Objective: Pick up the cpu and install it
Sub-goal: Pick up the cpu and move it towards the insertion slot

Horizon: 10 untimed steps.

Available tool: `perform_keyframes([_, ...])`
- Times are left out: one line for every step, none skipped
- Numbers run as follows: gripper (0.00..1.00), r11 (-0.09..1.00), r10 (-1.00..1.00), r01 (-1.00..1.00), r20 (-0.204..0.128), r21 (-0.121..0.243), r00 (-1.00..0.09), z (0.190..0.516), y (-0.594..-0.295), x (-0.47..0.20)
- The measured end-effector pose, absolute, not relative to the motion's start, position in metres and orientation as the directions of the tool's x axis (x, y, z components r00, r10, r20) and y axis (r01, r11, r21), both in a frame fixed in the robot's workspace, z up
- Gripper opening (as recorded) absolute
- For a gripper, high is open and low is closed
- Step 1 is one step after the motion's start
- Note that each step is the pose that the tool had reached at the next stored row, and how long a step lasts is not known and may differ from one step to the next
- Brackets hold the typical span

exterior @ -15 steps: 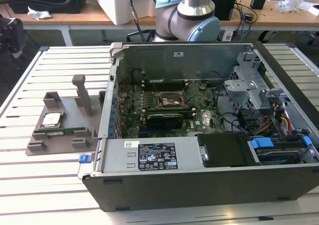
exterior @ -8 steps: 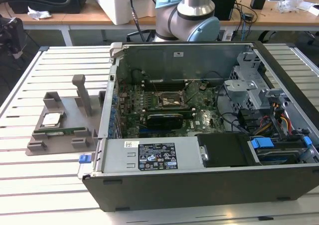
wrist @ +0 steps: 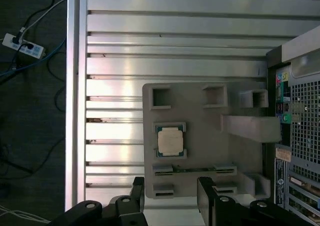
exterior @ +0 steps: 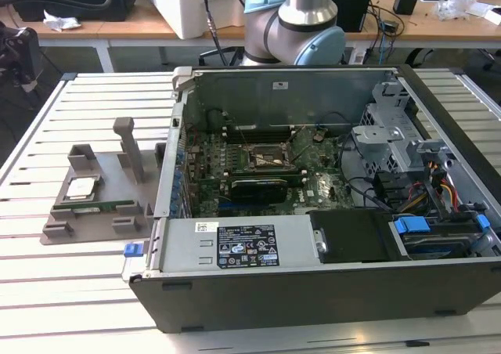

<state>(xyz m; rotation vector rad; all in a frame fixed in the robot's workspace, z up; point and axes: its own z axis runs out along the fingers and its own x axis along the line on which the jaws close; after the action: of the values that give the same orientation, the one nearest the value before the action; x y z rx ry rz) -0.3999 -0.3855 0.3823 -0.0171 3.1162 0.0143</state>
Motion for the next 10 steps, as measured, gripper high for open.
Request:
perform_keyframes([0.54,1.0,-0.011,-0.011,-0.025,0.009,-1.0,0.3808,-0.3855,-0.4])
perform_keyframes([0.54,1.0,-0.011,-0.011,-0.025,0.009,-1.0,0.3788,-0.3855,-0.4])
perform_keyframes([0.54,1.0,-0.011,-0.011,-0.025,0.009,-1.0,0.3771,-0.3855,-0.3999])
perform_keyframes([0.54,1.0,-0.011,-0.011,-0.025,0.009,-1.0,0.3759,-0.3855,-0.3999])
perform_keyframes([0.54,1.0,-0.011,-0.011,-0.025,0.009,-1.0,0.3751,-0.3855,-0.3999])
perform_keyframes([0.54,1.0,-0.011,-0.011,-0.025,0.009,-1.0,0.3744,-0.3855,-0.4])
perform_keyframes([0.54,1.0,-0.011,-0.011,-0.025,0.009,-1.0,0.3733,-0.3855,-0.4])
perform_keyframes([0.54,1.0,-0.011,-0.011,-0.025,0.009,-1.0,0.3727,-0.3855,-0.3999])
perform_keyframes([0.54,1.0,-0.011,-0.011,-0.025,0.009,-1.0,0.372,-0.3856,-0.3999])
perform_keyframes([0.54,1.0,-0.011,-0.011,-0.025,0.009,-1.0,0.3713,-0.3855,-0.3999])
